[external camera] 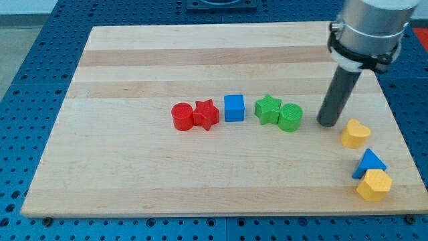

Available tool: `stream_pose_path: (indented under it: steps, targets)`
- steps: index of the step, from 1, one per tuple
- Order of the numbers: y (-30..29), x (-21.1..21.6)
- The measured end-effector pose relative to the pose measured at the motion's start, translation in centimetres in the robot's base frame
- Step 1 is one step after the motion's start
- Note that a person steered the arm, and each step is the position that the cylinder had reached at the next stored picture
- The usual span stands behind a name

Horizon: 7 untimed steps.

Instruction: Push the heart into the triangle

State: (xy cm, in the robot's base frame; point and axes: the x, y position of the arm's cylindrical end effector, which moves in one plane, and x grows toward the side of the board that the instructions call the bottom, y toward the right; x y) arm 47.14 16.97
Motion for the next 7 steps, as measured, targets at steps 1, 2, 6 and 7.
stream_pose_path:
  steps: [1,2,6,7]
  targets:
    - [0.0,0.1]
    - [0.3,0.5]
    - [3.4,0.7]
    - [3.4,-1.2]
